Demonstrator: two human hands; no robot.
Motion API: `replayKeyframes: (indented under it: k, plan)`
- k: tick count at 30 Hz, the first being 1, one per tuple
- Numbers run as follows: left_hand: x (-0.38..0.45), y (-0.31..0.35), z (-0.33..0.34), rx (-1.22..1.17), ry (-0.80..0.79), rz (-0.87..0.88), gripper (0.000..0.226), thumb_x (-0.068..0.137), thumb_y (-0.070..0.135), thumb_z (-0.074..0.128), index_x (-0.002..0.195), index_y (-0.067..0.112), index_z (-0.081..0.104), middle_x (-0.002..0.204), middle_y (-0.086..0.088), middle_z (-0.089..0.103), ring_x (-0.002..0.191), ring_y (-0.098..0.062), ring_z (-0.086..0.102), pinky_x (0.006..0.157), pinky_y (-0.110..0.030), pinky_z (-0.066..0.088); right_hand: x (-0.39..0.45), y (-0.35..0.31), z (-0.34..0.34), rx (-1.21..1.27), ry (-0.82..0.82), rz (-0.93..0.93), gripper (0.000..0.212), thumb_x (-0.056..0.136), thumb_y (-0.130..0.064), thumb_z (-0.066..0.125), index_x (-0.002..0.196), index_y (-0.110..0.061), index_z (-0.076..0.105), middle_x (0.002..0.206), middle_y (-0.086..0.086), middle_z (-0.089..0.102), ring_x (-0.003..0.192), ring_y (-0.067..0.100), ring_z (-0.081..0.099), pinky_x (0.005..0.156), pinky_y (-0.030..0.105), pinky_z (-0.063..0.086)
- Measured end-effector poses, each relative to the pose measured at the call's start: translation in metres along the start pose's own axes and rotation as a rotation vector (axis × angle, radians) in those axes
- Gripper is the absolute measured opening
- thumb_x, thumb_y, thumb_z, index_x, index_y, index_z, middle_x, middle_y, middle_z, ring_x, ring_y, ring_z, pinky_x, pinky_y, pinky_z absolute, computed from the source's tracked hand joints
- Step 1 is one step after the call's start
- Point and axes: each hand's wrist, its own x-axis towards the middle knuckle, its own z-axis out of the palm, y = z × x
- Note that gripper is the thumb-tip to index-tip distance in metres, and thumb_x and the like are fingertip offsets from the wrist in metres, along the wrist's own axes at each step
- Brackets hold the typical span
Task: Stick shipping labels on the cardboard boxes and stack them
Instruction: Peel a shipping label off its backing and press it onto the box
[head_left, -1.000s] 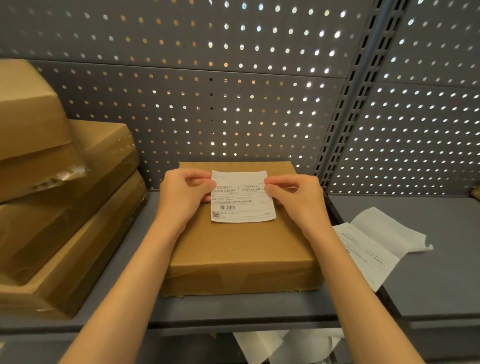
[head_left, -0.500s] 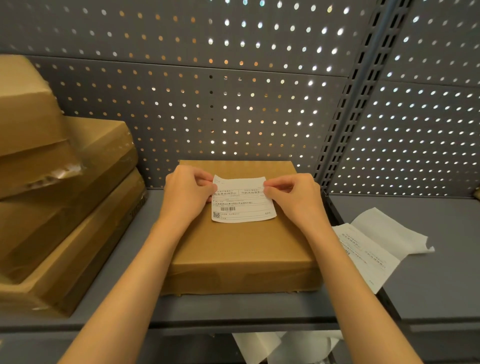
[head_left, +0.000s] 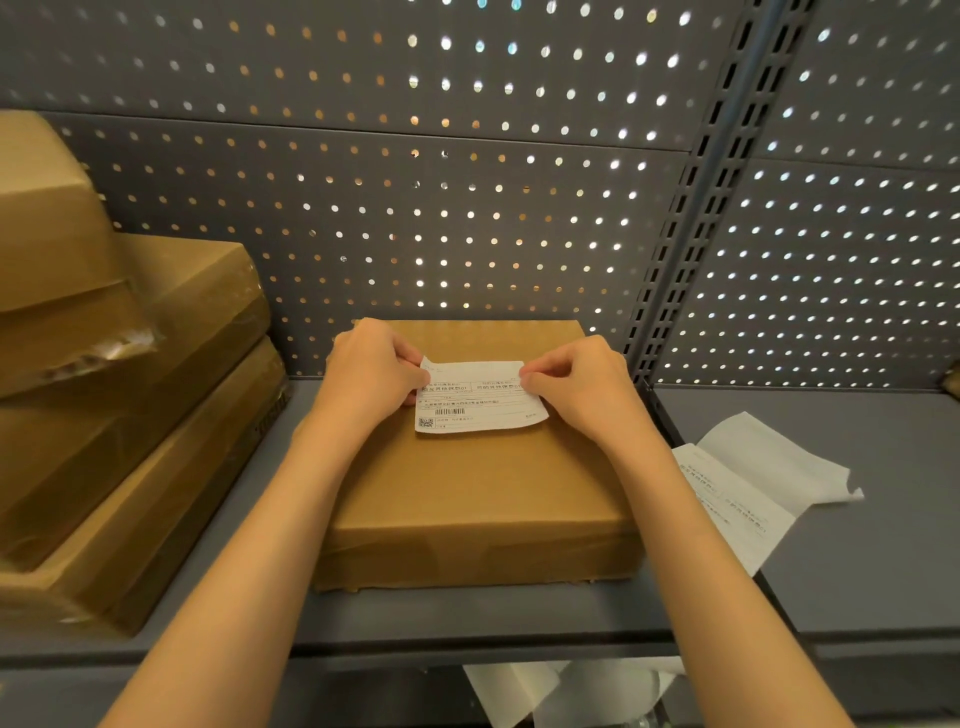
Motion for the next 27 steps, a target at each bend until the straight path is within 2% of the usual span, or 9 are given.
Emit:
replayKeyframes:
  k: [2, 6, 8, 12, 16, 19, 21, 25, 27]
  plan:
    - [0.002, 0.000, 0.000, 0.016, -0.013, -0.007, 0.006, 0.082, 0.007, 0.068, 0.086, 0.010, 0.071, 0.081, -0.009, 0.072, 0.072, -0.016, 0.069, 0.086, -0.036, 0.054, 0.001, -0.001, -0.001, -0.022, -0.016, 0.004, 0.020, 0.085, -0.005, 0.058, 0.090, 0.011, 0.067, 0.099, 0.028, 0.066, 0.101, 0.039, 0.056, 0.105, 0.034, 0.037]
    - [0.003, 0.003, -0.001, 0.057, -0.023, -0.002, 0.007, 0.082, 0.009, 0.068, 0.088, 0.006, 0.071, 0.081, -0.008, 0.072, 0.069, -0.015, 0.068, 0.088, -0.035, 0.053, 0.002, -0.003, -0.002, -0.039, -0.041, 0.016, 0.019, 0.087, -0.005, 0.057, 0.088, 0.005, 0.073, 0.093, 0.019, 0.071, 0.085, 0.025, 0.062, 0.106, 0.038, 0.037]
    - [0.002, 0.004, -0.001, 0.085, -0.026, 0.007, 0.008, 0.083, 0.010, 0.067, 0.089, 0.006, 0.070, 0.083, -0.008, 0.072, 0.068, -0.016, 0.069, 0.083, -0.032, 0.054, 0.002, -0.003, -0.003, -0.050, -0.057, 0.019, 0.020, 0.088, -0.005, 0.056, 0.091, 0.008, 0.070, 0.098, 0.022, 0.070, 0.092, 0.029, 0.062, 0.097, 0.031, 0.041]
    - [0.003, 0.006, 0.000, 0.133, -0.023, 0.026, 0.008, 0.083, 0.010, 0.067, 0.087, 0.003, 0.071, 0.083, -0.010, 0.071, 0.078, -0.022, 0.068, 0.083, -0.038, 0.055, 0.004, -0.004, -0.003, -0.050, -0.092, 0.020, 0.020, 0.088, -0.005, 0.055, 0.094, 0.010, 0.068, 0.098, 0.027, 0.067, 0.066, 0.021, 0.048, 0.081, 0.027, 0.044]
    - [0.003, 0.005, 0.002, 0.152, 0.009, 0.028, 0.010, 0.082, 0.008, 0.068, 0.087, -0.001, 0.070, 0.086, -0.013, 0.070, 0.086, -0.029, 0.064, 0.083, -0.042, 0.054, 0.004, -0.005, -0.004, -0.065, -0.102, 0.016, 0.022, 0.087, -0.005, 0.055, 0.095, 0.012, 0.066, 0.101, 0.026, 0.066, 0.066, 0.015, 0.043, 0.060, 0.028, 0.045]
    - [0.003, 0.004, 0.004, 0.176, 0.022, 0.041, 0.007, 0.082, 0.009, 0.068, 0.085, 0.002, 0.069, 0.087, -0.012, 0.070, 0.084, -0.028, 0.065, 0.076, -0.037, 0.054, 0.005, -0.006, -0.004, -0.083, -0.093, 0.013, 0.024, 0.086, -0.004, 0.055, 0.098, 0.015, 0.063, 0.107, 0.028, 0.063, 0.067, 0.014, 0.040, 0.069, 0.042, 0.052]
    - [0.004, 0.003, 0.006, 0.211, 0.037, 0.034, 0.007, 0.083, 0.012, 0.068, 0.087, 0.008, 0.064, 0.090, -0.010, 0.068, 0.087, -0.027, 0.064, 0.065, -0.031, 0.049, 0.005, -0.006, -0.004, -0.094, -0.098, 0.009, 0.025, 0.086, -0.004, 0.055, 0.099, 0.016, 0.061, 0.109, 0.029, 0.062, 0.067, 0.015, 0.040, 0.064, 0.038, 0.050]
    - [0.011, -0.002, 0.007, 0.259, 0.081, -0.022, 0.058, 0.076, 0.023, 0.076, 0.121, 0.004, 0.047, 0.111, -0.013, 0.062, 0.105, -0.032, 0.058, 0.089, -0.041, 0.047, 0.004, -0.007, -0.003, -0.108, -0.095, 0.014, 0.026, 0.087, -0.004, 0.055, 0.102, 0.016, 0.060, 0.112, 0.030, 0.060, 0.066, 0.021, 0.045, 0.082, 0.049, 0.050]
    - [0.013, -0.004, 0.008, 0.254, 0.077, -0.022, 0.058, 0.074, 0.024, 0.078, 0.119, 0.005, 0.047, 0.110, -0.013, 0.063, 0.104, -0.031, 0.058, 0.088, -0.040, 0.047, 0.003, -0.008, -0.003, -0.116, -0.085, 0.014, 0.026, 0.087, -0.004, 0.054, 0.103, 0.015, 0.060, 0.114, 0.029, 0.059, 0.084, 0.038, 0.061, 0.086, 0.052, 0.047]
